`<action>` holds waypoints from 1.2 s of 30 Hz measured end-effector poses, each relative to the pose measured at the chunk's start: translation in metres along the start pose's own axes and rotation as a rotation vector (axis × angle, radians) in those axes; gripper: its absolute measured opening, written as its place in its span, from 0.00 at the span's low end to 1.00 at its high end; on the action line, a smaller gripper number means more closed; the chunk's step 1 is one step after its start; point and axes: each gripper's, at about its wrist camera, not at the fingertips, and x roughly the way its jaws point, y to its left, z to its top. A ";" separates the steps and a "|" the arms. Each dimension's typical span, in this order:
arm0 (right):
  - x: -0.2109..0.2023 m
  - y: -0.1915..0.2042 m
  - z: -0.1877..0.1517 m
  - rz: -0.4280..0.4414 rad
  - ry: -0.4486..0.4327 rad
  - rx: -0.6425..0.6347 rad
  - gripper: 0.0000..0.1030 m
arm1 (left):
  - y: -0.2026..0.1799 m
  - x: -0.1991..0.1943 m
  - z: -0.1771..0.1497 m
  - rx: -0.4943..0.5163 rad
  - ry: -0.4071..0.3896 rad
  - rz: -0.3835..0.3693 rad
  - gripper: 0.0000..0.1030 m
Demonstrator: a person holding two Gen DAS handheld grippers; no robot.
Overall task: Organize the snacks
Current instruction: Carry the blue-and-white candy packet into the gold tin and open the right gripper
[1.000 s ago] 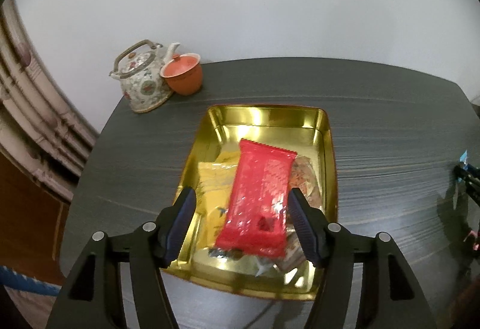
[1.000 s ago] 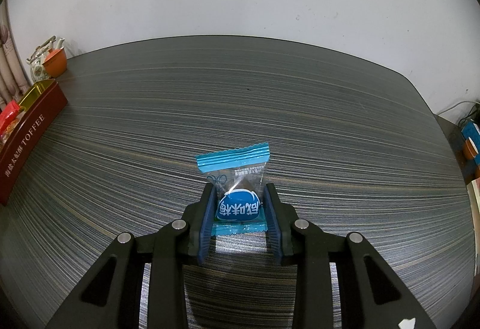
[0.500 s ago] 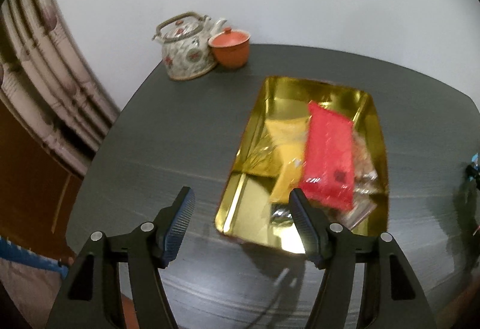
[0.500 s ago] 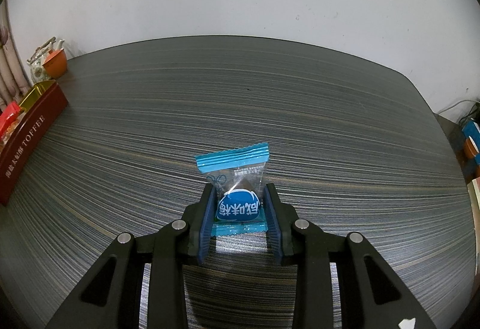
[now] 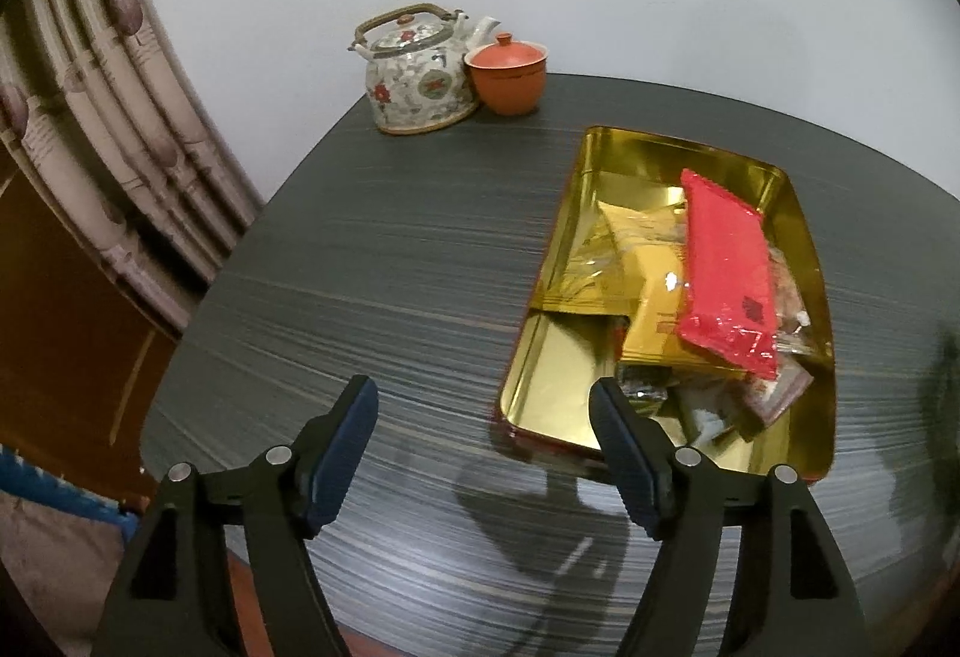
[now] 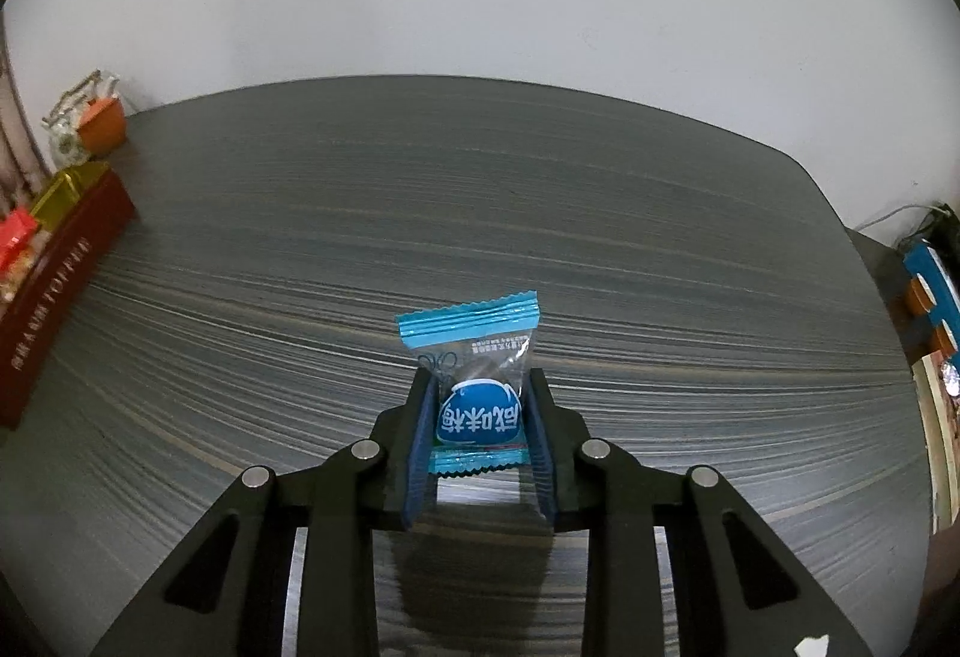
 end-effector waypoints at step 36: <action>-0.054 0.300 0.024 0.442 0.007 -0.395 0.26 | 0.017 0.001 -0.003 -0.052 0.020 -0.020 0.74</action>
